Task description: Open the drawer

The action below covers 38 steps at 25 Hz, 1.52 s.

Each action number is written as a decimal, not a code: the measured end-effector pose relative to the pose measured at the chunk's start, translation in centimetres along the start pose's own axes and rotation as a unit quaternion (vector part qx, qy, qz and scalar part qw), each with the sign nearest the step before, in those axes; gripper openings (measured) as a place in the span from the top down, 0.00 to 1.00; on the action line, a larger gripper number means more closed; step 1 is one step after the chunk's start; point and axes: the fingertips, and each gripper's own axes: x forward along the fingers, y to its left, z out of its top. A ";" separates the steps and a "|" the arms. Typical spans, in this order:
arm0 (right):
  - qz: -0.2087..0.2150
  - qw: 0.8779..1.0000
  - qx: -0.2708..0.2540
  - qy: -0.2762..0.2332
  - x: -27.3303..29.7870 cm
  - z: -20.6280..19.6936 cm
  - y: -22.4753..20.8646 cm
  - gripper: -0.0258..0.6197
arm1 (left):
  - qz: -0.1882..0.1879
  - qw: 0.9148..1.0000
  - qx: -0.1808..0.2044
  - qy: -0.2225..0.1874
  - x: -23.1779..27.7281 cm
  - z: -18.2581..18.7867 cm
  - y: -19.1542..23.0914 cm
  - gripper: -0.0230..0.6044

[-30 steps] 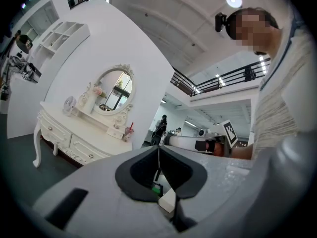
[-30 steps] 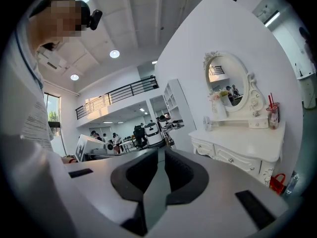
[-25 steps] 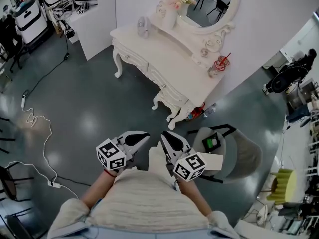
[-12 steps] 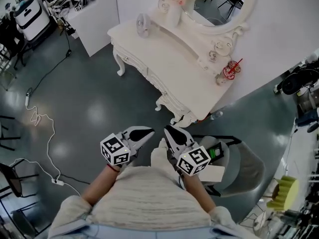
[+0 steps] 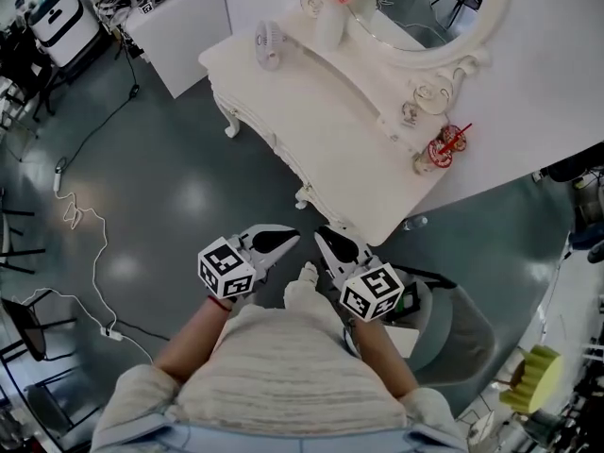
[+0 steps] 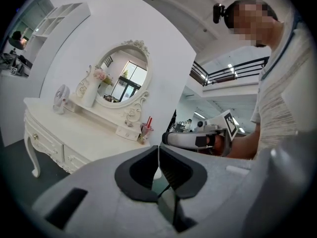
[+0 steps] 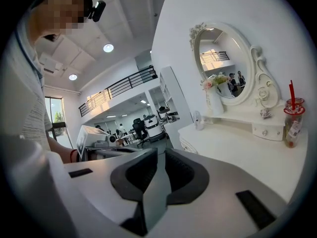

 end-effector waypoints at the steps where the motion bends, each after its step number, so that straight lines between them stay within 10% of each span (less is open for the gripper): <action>1: 0.004 1.000 -0.002 0.005 0.2 0.1 -0.8 0.94 | 0.004 1.000 0.001 0.002 0.7 0.1 0.5 0.94; 12: 0.025 0.999 -0.019 0.038 2.1 0.5 -7.7 0.94 | 0.046 0.999 -0.002 0.020 5.7 -0.8 5.7 0.94; 38: -0.069 0.994 0.015 0.088 5.9 -3.8 -15.4 0.94 | 0.070 0.989 -0.003 0.129 9.6 -8.2 16.3 0.92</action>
